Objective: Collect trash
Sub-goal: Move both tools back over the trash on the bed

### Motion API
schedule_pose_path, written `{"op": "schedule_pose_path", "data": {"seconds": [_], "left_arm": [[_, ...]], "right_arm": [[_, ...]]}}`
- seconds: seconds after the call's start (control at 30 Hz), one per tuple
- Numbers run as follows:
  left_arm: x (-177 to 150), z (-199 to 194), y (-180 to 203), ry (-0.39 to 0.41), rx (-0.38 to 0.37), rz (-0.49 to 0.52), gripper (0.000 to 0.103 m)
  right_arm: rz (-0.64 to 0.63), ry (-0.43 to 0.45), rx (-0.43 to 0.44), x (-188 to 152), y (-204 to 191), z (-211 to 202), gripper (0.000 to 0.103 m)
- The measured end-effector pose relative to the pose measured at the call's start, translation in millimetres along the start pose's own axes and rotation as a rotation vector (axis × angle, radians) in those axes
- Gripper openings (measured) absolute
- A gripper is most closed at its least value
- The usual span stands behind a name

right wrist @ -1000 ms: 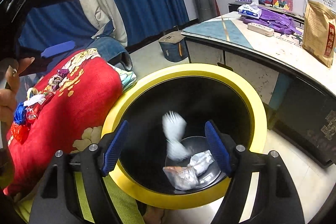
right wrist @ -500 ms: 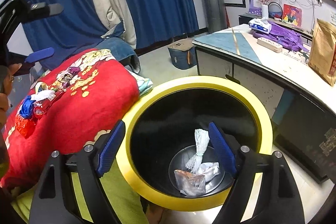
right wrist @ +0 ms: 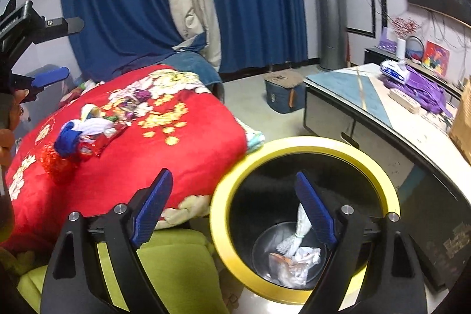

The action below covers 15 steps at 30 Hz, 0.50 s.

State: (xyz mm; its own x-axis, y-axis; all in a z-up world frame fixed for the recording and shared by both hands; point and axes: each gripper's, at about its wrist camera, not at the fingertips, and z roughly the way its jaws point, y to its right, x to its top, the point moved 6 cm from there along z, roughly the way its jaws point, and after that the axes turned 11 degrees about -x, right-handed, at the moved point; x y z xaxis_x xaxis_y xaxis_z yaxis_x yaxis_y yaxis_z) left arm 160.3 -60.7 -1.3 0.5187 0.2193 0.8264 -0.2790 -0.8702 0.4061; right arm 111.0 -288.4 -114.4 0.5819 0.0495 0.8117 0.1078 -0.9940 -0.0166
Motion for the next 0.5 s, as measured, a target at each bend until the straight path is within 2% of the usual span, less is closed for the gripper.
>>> {"op": "schedule_pose_path", "data": {"seconds": [0.5], "left_arm": [[2.5, -49.7, -43.2, 0.064, 0.096, -0.012, 0.092]], "right_arm": [[-0.130, 0.057, 0.124, 29.2, -77.0, -15.4, 0.086]]}}
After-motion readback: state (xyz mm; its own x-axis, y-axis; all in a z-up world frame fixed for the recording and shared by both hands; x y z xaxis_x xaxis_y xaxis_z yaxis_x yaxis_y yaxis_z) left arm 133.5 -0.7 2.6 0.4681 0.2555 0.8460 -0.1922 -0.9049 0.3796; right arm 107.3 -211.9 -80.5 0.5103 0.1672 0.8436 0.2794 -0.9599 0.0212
